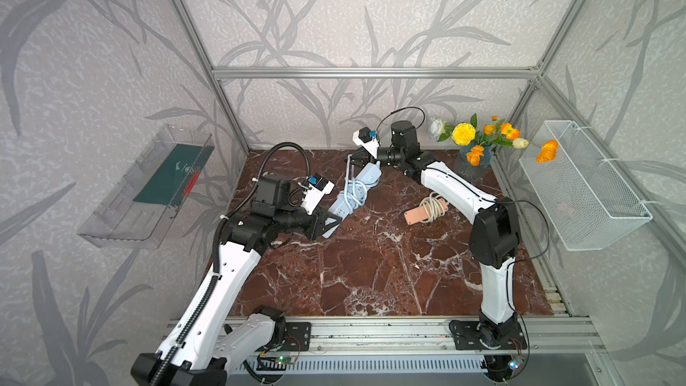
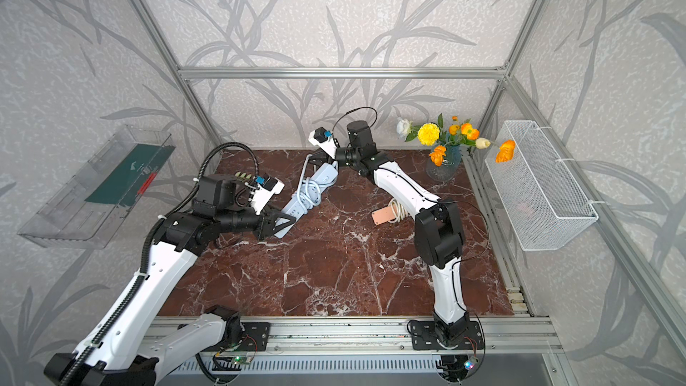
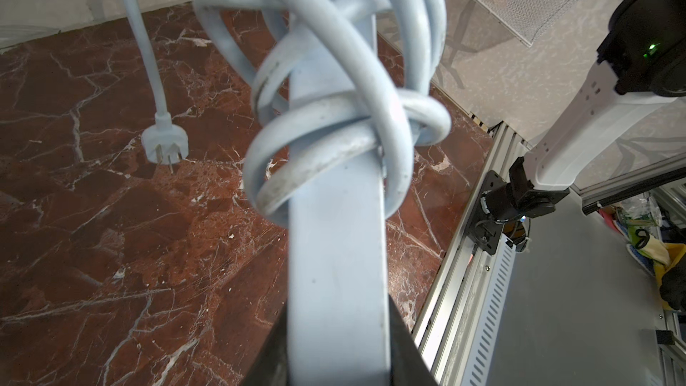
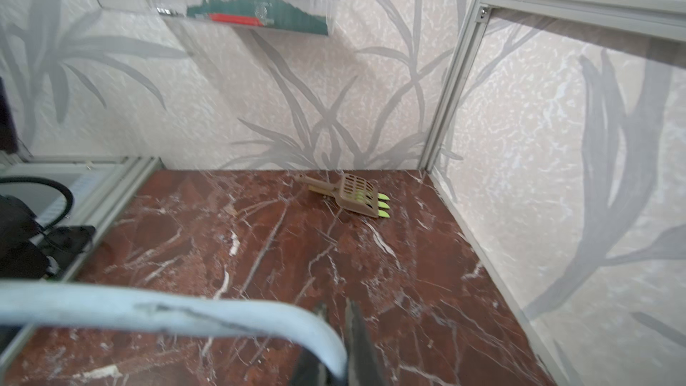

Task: Wrap the cord around the power strip
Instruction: Wrap the power cord around the power strip.

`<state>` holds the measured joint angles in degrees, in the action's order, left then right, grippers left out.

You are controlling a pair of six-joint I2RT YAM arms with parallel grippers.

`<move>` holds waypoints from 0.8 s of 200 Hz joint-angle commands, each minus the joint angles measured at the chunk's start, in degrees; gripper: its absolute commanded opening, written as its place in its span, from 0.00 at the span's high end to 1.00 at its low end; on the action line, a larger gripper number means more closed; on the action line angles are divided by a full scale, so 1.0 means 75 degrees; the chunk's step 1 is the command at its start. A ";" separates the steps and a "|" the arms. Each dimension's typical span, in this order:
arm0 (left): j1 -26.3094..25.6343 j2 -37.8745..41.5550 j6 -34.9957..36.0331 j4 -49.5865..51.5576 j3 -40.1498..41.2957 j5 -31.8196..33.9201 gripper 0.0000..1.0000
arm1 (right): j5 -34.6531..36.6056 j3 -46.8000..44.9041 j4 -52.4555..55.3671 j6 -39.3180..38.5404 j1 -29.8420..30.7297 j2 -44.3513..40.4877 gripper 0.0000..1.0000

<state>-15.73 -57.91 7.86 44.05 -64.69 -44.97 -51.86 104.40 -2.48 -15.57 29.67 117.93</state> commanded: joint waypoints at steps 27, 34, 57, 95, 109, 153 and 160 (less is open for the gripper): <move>-0.0120 0.0831 -0.0440 -0.2620 -0.0016 -0.1446 1.00 | 0.1416 -0.1996 -0.3501 0.3258 -0.0251 -0.0106 0.99; -0.0107 0.0818 -0.0540 -0.2873 -0.0001 -0.1179 1.00 | 0.1542 -0.2340 -0.3889 0.3452 -0.0115 -0.0166 0.98; -0.0095 0.0713 -0.0852 -0.3397 -0.0090 -0.0872 1.00 | 0.2193 -0.3295 -0.4840 0.3942 0.0382 -0.0244 0.91; -0.0124 0.0672 -0.1084 -0.3525 -0.0077 -0.0948 1.00 | 0.3429 -0.3890 -0.6021 0.4583 0.1039 -0.0019 0.78; -0.0118 0.0702 -0.1077 -0.3464 -0.0070 -0.0861 1.00 | 0.3616 -0.3799 -0.6024 0.4608 0.1204 0.0057 0.72; -0.0118 0.0827 -0.0878 -0.3170 -0.0193 -0.0346 1.00 | 0.4325 -0.4132 -0.6105 0.4581 0.1363 -0.0010 0.85; -0.0110 0.0828 -0.0845 -0.3124 -0.0217 -0.0166 1.00 | 0.4379 -0.4258 -0.6124 0.4594 0.1357 -0.0085 0.86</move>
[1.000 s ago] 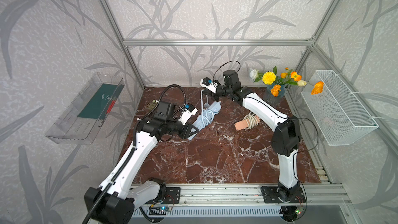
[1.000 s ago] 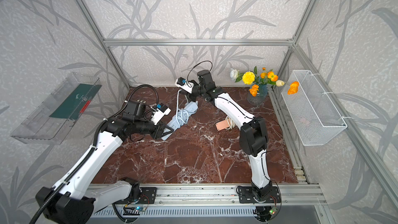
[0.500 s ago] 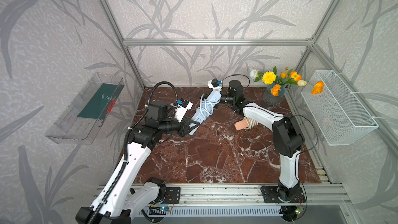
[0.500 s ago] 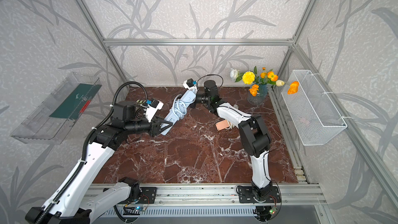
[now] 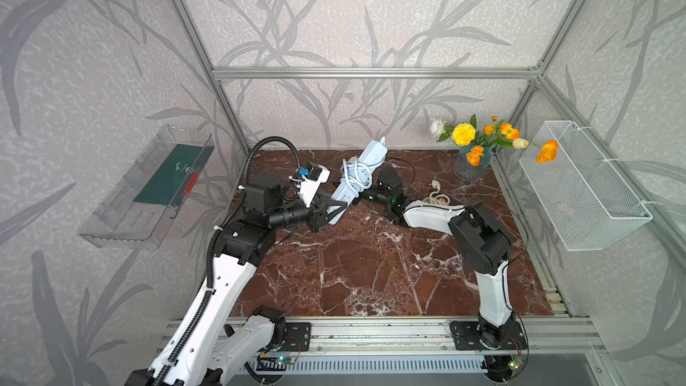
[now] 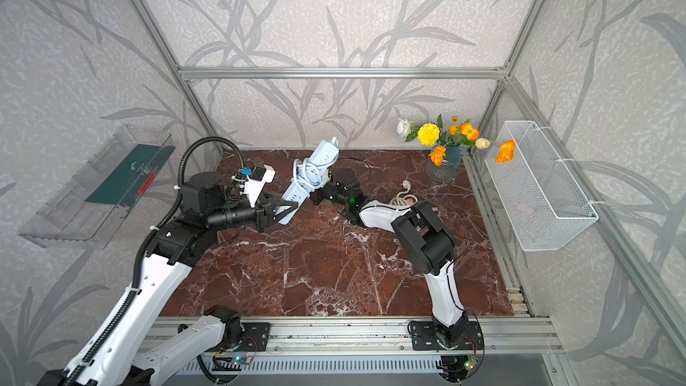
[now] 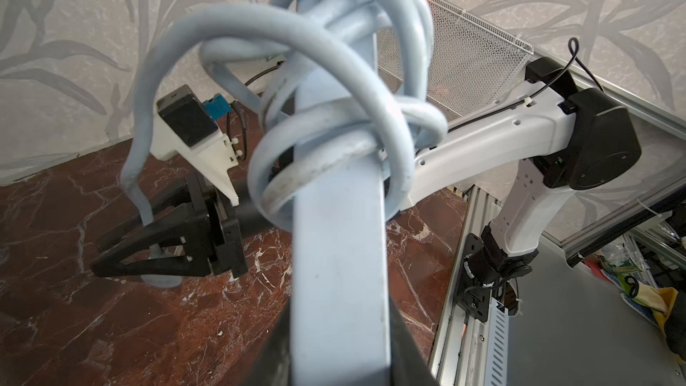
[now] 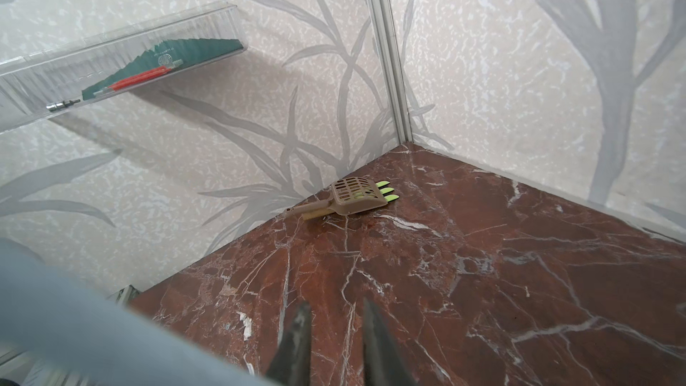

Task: Wrap the cord around the power strip
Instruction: Wrap the power cord around the power strip.

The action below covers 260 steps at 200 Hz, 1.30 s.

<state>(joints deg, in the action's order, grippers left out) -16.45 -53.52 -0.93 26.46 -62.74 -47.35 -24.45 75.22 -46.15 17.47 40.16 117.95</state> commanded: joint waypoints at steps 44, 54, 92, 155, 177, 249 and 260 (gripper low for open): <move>0.0243 -0.0036 0.0136 -0.0573 -0.0647 0.3003 1.00 | 0.0981 -0.1321 -0.0064 0.0102 0.0072 -0.0699 0.94; 0.0409 -0.0209 0.0118 -0.0345 -0.0744 0.3630 1.00 | 0.1161 -0.1570 0.0191 -0.0103 0.0180 -0.0961 0.97; 0.0834 -0.1047 0.0382 0.0698 -0.0871 0.5240 1.00 | 0.1949 -0.1974 0.2404 -0.2321 0.1005 -0.2054 1.00; 0.0585 -0.2936 0.1374 0.2197 -0.0740 0.5139 1.00 | 0.2368 -0.1263 0.5801 -0.8058 0.2372 -0.3884 1.00; 0.0073 -0.3267 0.1494 0.2701 -0.0641 0.4512 1.00 | 0.2451 -0.0429 0.5978 -0.8681 0.2281 -0.4025 1.00; -0.0980 -0.2818 0.1852 0.3365 0.0034 0.0921 1.00 | 0.2076 0.2357 0.6933 -0.9786 0.1151 -0.2555 1.00; -0.1070 -0.2773 0.1852 0.3366 0.0106 0.0596 1.00 | 0.2133 0.2352 0.6780 -0.9950 0.1101 -0.2368 1.00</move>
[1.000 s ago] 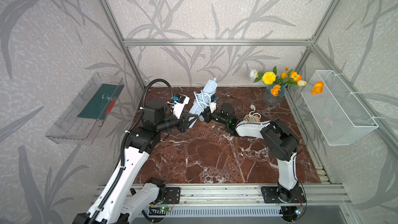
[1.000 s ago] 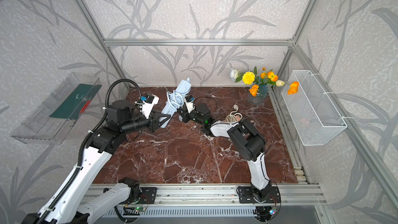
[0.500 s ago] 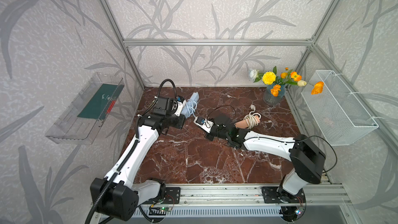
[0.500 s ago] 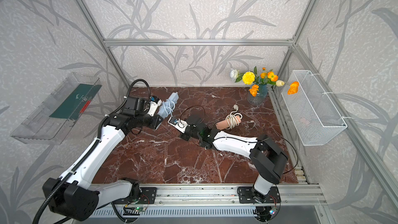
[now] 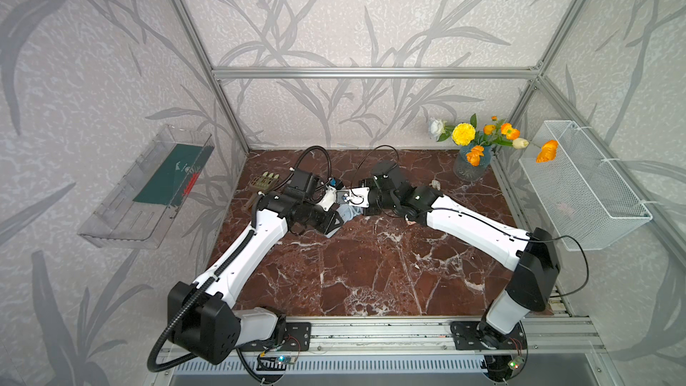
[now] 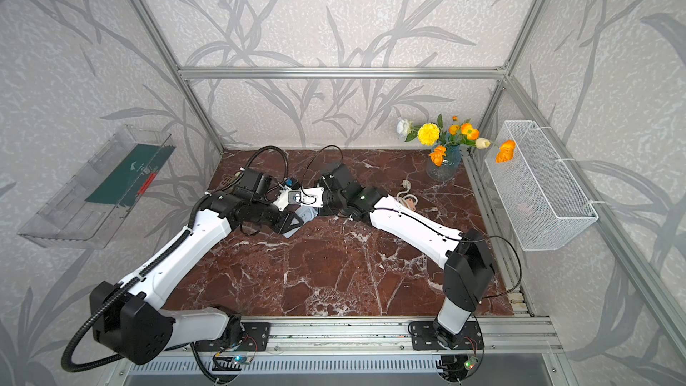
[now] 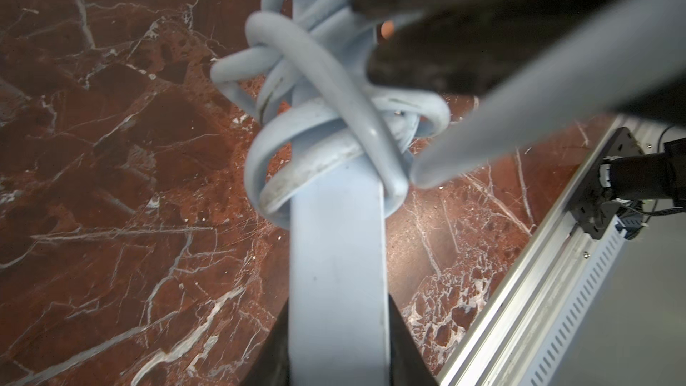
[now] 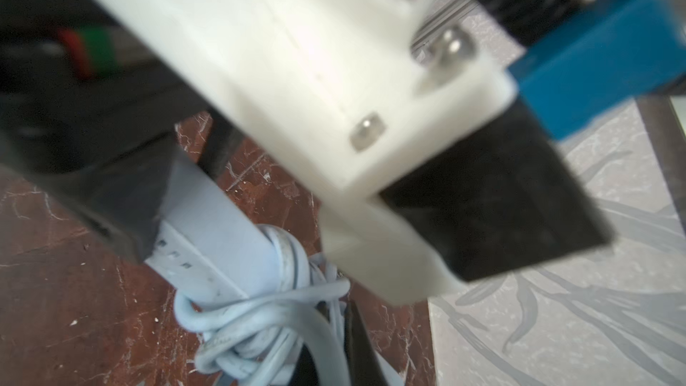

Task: Wrap the cord around the power strip
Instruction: Wrap the power cord around the power strip.

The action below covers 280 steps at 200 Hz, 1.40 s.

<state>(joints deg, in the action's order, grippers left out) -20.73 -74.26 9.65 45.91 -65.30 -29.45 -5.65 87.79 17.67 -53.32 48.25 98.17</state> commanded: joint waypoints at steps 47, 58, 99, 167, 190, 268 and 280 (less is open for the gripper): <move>-0.0680 0.0253 0.0212 -0.0006 0.1008 -0.2565 1.00 | -0.1543 0.0622 -0.1467 -0.0007 -0.0526 0.0504 0.85; -0.0672 0.0318 0.0082 -0.0287 0.1143 -0.2779 1.00 | -0.1902 0.0703 -0.1081 0.0165 -0.0639 0.0579 0.82; -0.0670 0.0293 -0.0352 -0.1063 0.1633 -0.3342 1.00 | -0.3620 0.1311 0.1397 0.0431 -0.0980 0.1218 0.74; -0.0458 0.0265 -0.0932 -0.1764 0.1990 -0.3248 1.00 | -0.4628 0.1966 0.3392 0.0740 -0.1230 0.1771 0.58; -0.0113 0.0003 -0.1321 -0.2365 0.2233 -0.3350 1.00 | -0.4271 0.2302 0.3564 0.1109 -0.1253 0.1979 0.55; 0.0283 -0.0242 -0.3098 -0.4503 0.3005 -0.3760 1.00 | -0.3600 0.4636 0.5216 0.2558 -0.1252 0.3640 0.39; 0.0291 -0.0296 -0.3387 -0.4826 0.3130 -0.3797 1.00 | -0.3574 0.5289 0.5768 0.2601 -0.1252 0.4032 0.39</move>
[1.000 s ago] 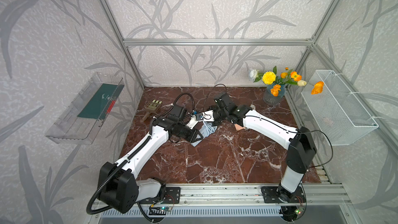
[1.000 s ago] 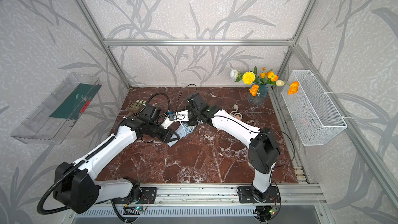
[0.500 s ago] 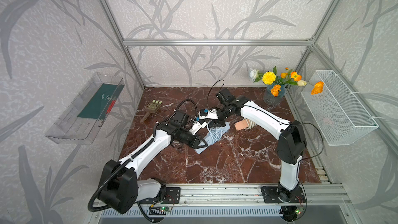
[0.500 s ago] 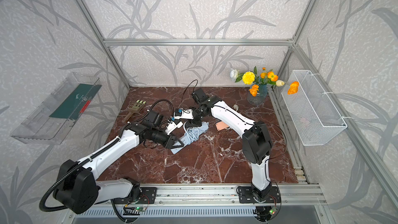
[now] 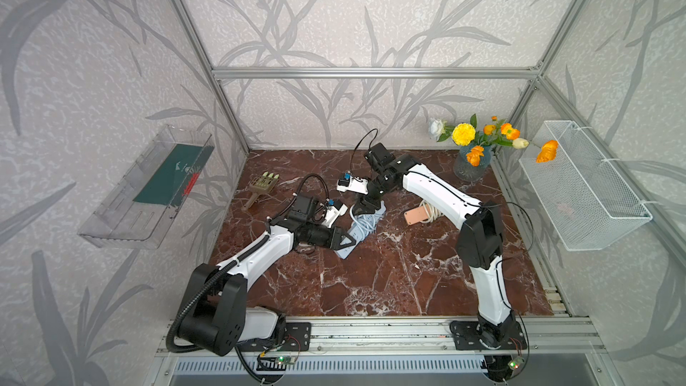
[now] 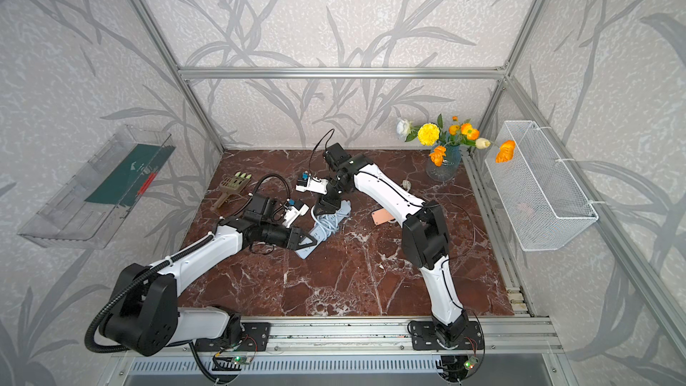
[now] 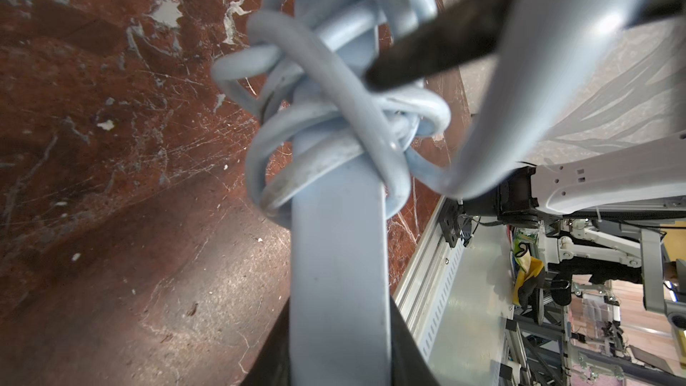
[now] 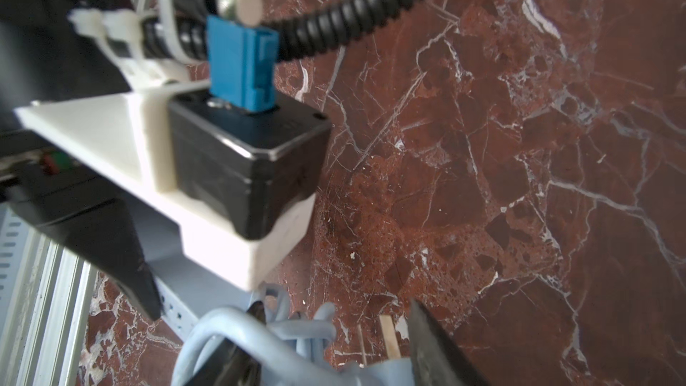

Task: Wrap the cord around the power strip
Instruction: Wrap the power cord around the power strip.

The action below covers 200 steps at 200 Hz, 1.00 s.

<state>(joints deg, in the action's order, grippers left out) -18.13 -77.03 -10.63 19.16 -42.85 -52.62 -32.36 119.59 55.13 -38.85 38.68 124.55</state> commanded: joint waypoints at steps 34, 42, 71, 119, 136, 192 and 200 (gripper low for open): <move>-0.0044 -0.0105 -0.1019 -0.1521 0.0189 -0.0706 1.00 | 0.0497 0.1575 0.0688 0.1453 0.0102 0.0930 0.35; -0.0026 -0.0140 -0.1031 -0.1523 0.0174 -0.0704 1.00 | 0.0601 0.1673 0.0694 0.1528 0.0126 0.0990 0.34; 0.0037 -0.0225 -0.1089 -0.1504 0.0169 -0.0674 1.00 | 0.1030 0.1993 0.0866 0.1703 0.0152 0.1120 0.28; 0.0299 -0.0354 -0.1607 -0.1957 0.0271 -0.0601 1.00 | 0.1613 0.2524 0.1190 0.2070 0.0164 0.1319 0.24; 0.0399 -0.0341 -0.1796 -0.2162 0.0319 -0.0621 1.00 | 0.1657 0.2654 0.1193 0.2173 0.0164 0.1349 0.24; 0.0523 -0.0330 -0.2306 -0.2775 0.0507 -0.0701 1.00 | 0.1935 0.3144 0.1367 0.2491 0.0173 0.1606 0.24; 0.0530 -0.0344 -0.2375 -0.2876 0.0528 -0.0737 1.00 | 0.2061 0.3167 0.1337 0.2604 0.0166 0.1643 0.25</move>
<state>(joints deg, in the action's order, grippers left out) -14.44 -80.25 -26.22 4.71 -39.07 -54.33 -19.44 141.47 63.66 -21.98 39.70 134.65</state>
